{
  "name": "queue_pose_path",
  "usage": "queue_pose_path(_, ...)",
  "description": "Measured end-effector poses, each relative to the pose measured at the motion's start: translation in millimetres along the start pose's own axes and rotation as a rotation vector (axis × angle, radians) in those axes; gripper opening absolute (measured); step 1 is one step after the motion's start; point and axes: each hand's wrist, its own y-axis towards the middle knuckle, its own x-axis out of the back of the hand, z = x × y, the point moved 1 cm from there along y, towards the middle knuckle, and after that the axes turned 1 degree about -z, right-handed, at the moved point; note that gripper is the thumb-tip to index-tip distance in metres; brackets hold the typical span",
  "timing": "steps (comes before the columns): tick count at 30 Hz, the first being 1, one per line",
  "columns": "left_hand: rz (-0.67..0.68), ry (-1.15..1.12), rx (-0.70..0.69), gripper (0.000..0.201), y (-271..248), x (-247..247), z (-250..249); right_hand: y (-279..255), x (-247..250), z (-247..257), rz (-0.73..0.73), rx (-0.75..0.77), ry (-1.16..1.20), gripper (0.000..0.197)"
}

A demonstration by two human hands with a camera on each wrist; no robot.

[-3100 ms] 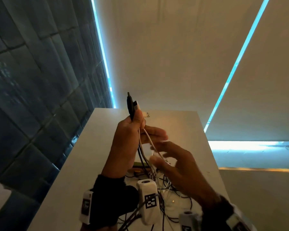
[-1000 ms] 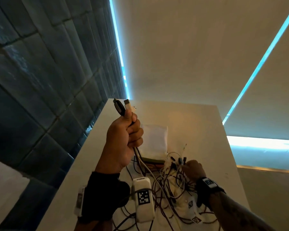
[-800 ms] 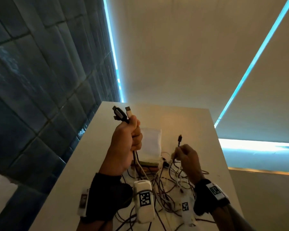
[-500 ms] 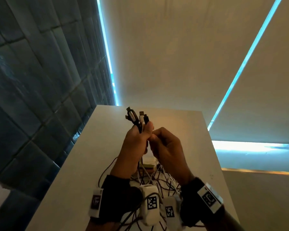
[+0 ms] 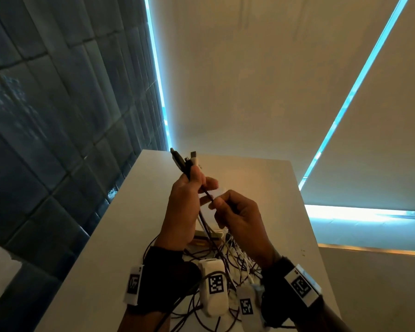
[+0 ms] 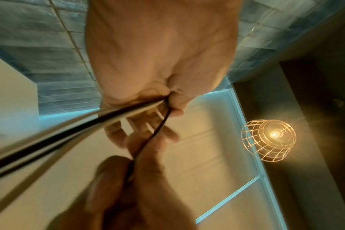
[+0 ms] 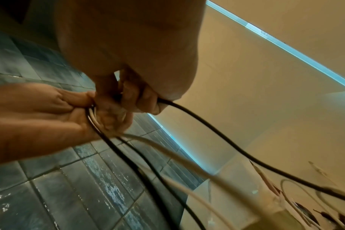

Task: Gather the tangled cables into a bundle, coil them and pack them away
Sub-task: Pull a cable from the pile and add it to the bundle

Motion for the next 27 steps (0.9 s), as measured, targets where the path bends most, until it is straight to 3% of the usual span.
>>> queue_pose_path(4, 0.021, -0.284, -0.062, 0.035, -4, 2, -15, -3, -1, -15, 0.072, -0.075, -0.026, 0.032)
queue_pose_path(13, 0.057, -0.336, -0.086, 0.035, -8, 14, -29, -14, 2, -57, 0.104, -0.194, -0.065, 0.029)
queue_pose_path(18, 0.04, -0.367, -0.107, 0.036, -5, 24, -38, -33, 20, -111, 0.078, -0.27, -0.302, 0.037)
queue_pose_path(23, 0.044, -0.33, -0.07, 0.035, -1, 24, -32, -28, 30, -126, -0.044, -0.364, -0.43, 0.035)
queue_pose_path(27, -0.01, -0.237, -0.037, 0.035, 6, 24, -28, -5, 31, -73, -0.243, -0.304, -0.263, 0.023)
